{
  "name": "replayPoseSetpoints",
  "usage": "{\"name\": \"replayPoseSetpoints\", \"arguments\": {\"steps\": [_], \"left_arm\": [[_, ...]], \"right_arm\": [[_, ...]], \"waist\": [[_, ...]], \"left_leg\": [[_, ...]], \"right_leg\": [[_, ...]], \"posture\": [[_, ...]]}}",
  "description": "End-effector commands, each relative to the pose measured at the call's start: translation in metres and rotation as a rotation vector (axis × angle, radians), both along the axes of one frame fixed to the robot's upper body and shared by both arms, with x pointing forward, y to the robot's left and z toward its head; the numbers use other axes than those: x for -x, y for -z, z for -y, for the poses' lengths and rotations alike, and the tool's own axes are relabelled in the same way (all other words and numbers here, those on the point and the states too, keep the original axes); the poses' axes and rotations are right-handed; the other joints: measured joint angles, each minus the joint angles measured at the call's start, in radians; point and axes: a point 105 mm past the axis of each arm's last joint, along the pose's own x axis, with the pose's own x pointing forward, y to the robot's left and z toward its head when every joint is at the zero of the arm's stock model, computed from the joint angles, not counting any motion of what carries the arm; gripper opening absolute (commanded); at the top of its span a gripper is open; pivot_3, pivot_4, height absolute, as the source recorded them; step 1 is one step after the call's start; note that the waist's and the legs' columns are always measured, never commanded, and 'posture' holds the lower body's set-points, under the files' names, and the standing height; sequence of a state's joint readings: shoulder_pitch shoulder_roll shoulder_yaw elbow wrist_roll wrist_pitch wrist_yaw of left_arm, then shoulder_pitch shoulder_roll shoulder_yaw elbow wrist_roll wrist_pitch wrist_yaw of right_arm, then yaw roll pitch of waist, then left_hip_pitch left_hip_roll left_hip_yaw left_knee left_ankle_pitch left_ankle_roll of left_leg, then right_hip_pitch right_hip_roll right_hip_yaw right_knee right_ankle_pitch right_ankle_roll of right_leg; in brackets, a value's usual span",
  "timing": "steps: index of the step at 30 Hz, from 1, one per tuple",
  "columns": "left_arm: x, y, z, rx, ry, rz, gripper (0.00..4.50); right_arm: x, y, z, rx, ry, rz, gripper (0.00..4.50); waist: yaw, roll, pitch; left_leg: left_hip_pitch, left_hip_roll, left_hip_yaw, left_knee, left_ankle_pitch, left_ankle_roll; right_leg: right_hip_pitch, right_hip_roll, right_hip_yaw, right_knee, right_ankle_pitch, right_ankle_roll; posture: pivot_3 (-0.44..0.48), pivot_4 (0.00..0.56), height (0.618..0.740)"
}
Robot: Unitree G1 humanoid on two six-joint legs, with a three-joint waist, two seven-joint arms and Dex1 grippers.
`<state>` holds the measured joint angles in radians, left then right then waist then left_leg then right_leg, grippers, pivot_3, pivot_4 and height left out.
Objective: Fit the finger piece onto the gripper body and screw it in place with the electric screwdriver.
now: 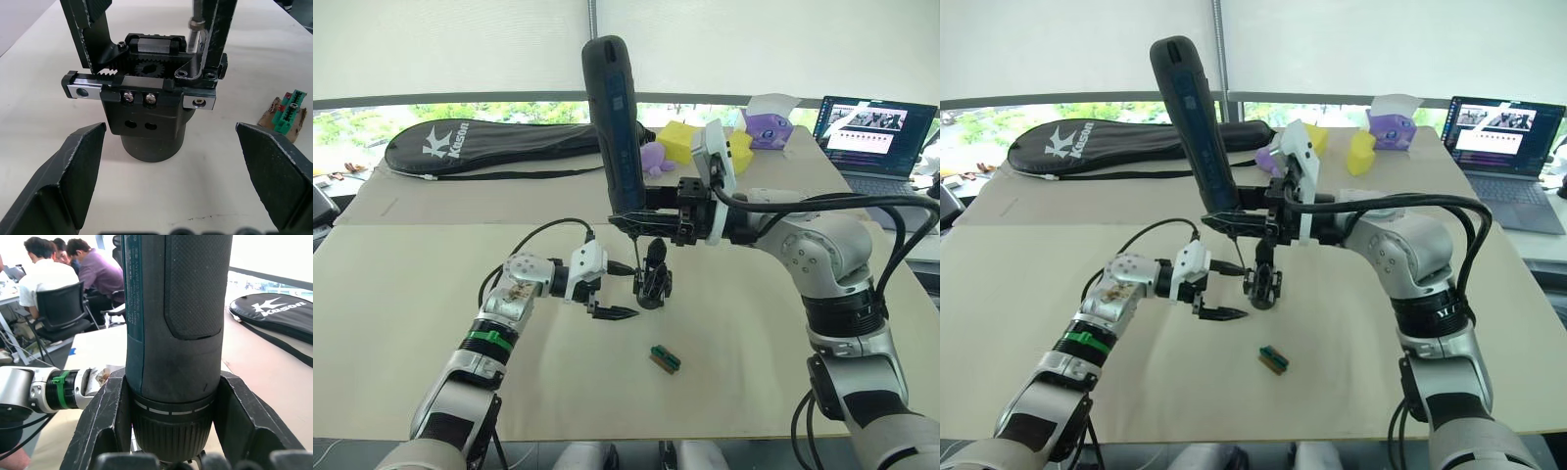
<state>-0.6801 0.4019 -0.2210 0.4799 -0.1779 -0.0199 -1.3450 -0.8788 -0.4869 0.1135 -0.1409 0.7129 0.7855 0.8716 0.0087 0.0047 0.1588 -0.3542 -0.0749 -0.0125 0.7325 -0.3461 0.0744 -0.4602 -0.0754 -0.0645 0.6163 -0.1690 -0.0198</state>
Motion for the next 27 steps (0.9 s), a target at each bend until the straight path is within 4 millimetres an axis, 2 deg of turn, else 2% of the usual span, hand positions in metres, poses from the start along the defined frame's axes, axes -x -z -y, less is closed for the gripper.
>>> {"name": "replayPoseSetpoints", "arguments": {"steps": [1, 27], "left_arm": [[-0.0023, -0.0103, 0.0046, 0.005, 0.019, 0.053, 4.5], [-0.0024, -0.0125, 0.0076, 0.01, 0.025, 0.075, 4.5]], "right_arm": [[0.0059, -0.0145, 0.0017, -0.039, -0.013, 0.082, 1.92], [0.0038, -0.0067, 0.0057, -0.02, 0.0, 0.07, 1.92]], "waist": [[0.001, 0.0, 0.0], [0.001, 0.0, 0.0]], "left_leg": [[0.0, 0.0, 0.0, 0.0, 0.0, 0.0], [0.0, 0.0, 0.0, 0.0, 0.0, 0.0]], "right_leg": [[0.0, 0.0, 0.0, 0.0, 0.0, 0.0], [0.0, 0.0, 0.0, -0.001, 0.0, 0.0]], "posture": [[0.0, 0.15, 0.74], [0.0, 0.15, 0.74]]}}
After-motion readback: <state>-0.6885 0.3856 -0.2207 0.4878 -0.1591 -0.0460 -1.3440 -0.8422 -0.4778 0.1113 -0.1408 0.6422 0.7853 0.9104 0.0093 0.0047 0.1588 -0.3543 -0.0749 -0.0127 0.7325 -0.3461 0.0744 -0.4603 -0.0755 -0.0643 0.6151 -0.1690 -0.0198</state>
